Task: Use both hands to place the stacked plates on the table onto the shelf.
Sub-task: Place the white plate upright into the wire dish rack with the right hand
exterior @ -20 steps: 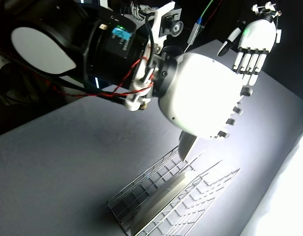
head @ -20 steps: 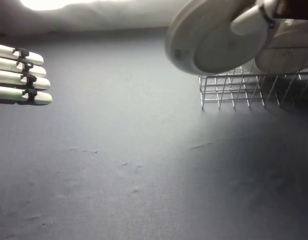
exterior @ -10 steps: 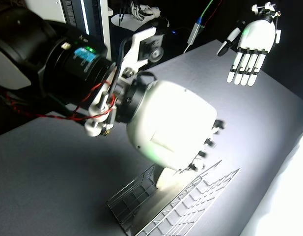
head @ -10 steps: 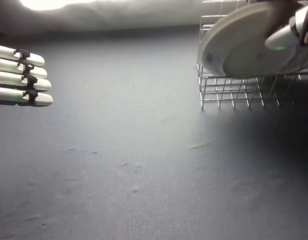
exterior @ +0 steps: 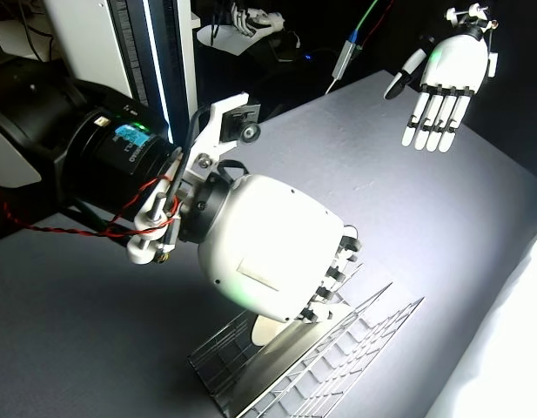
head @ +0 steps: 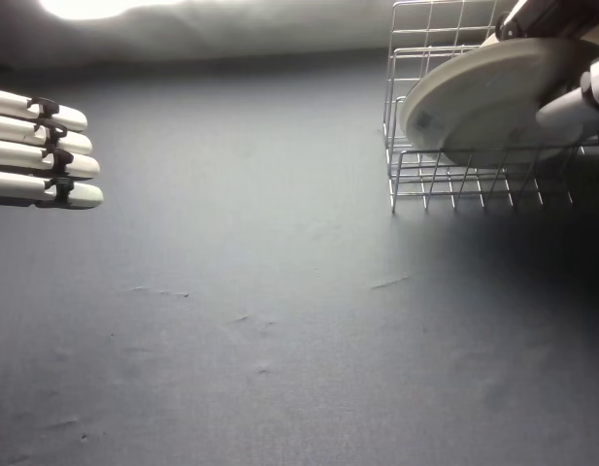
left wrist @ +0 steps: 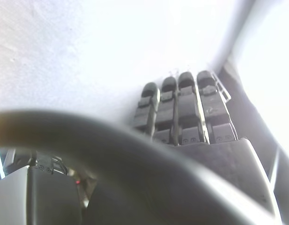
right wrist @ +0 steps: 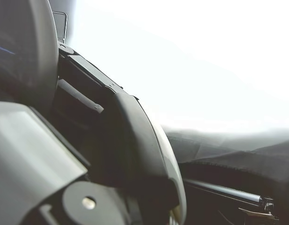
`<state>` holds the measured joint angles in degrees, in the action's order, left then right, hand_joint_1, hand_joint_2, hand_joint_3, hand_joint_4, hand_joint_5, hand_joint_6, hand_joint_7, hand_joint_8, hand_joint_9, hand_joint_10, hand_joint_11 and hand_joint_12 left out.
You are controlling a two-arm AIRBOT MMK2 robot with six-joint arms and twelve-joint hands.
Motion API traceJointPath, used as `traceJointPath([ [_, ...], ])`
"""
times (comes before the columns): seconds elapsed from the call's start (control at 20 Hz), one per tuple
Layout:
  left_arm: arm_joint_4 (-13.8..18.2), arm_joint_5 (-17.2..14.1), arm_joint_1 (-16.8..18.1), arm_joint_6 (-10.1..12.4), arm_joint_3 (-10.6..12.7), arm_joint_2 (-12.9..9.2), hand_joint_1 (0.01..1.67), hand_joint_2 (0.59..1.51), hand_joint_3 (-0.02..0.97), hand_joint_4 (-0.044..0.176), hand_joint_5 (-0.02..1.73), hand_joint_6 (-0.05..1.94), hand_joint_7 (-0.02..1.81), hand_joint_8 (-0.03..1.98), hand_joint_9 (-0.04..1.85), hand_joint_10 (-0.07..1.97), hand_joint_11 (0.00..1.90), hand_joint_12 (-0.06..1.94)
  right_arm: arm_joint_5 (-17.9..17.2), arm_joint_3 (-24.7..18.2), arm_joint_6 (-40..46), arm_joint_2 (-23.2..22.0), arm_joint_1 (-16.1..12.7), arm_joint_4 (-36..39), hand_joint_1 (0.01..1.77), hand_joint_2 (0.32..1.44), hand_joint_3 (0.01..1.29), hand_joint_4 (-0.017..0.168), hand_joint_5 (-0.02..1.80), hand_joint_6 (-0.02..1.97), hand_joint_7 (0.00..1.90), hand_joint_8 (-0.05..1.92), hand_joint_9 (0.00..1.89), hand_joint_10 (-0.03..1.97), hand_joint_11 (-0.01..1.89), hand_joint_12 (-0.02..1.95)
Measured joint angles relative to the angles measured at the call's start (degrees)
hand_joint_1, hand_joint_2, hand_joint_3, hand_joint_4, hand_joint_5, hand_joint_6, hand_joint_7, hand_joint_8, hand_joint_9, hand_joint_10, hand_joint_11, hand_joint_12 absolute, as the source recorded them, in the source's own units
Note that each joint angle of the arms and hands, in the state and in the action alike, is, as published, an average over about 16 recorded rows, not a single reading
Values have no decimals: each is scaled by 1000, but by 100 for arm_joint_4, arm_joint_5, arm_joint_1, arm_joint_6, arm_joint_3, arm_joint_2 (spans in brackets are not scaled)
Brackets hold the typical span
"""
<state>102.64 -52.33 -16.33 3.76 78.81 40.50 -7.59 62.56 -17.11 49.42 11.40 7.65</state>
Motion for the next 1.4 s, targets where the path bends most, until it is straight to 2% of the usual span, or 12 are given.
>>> traceJointPath([
  [0.45, 0, -10, -6, 10, 0, 2, 16, 1095, 19, 3, 20, -11, 19, 3, 19, 2, 14, -4, -441, -51, -22, -46, 280, 352, 1315, 1026, 12, -7, 837, 418, 930, 342, 819, 497, 507, 1203],
  [0.65, 1, -17, -26, 51, -7, 5, 15, 1095, 19, 2, 20, -11, 19, 3, 19, 2, 14, -4, -620, -62, -58, -40, 303, 596, 1262, 1052, 12, -7, 805, 214, 884, 123, 783, 235, 400, 1216],
  [0.75, -7, -25, -37, 83, -19, 7, 15, 1094, 19, 2, 20, -11, 19, 3, 19, 2, 14, -4, -722, -65, -82, -32, 307, 754, 1246, 1058, 11, -6, 797, 109, 868, 48, 776, 170, 359, 1218],
  [0.85, -16, -44, -48, 123, -31, 9, 15, 1094, 19, 2, 20, -11, 19, 3, 19, 2, 15, -4, -821, -68, -107, -25, 312, 929, 1234, 1062, 12, -6, 791, 45, 853, 23, 765, 141, 324, 1227],
  [1.15, -52, -140, -81, 284, -71, 15, 15, 1095, 19, 2, 20, -12, 18, 3, 19, 2, 14, -4, -1060, -61, -187, 1, 317, 1480, 1181, 1074, 12, -4, 711, 29, 742, 16, 683, 78, 208, 1253],
  [1.4, -96, -273, -94, 624, -180, 18, 16, 1096, 19, 2, 20, -11, 17, 3, 20, 2, 14, -4, -1255, -31, -253, 43, 272, 1995, 1105, 1066, 12, -3, 525, 25, 541, 15, 510, 44, 112, 1112],
])
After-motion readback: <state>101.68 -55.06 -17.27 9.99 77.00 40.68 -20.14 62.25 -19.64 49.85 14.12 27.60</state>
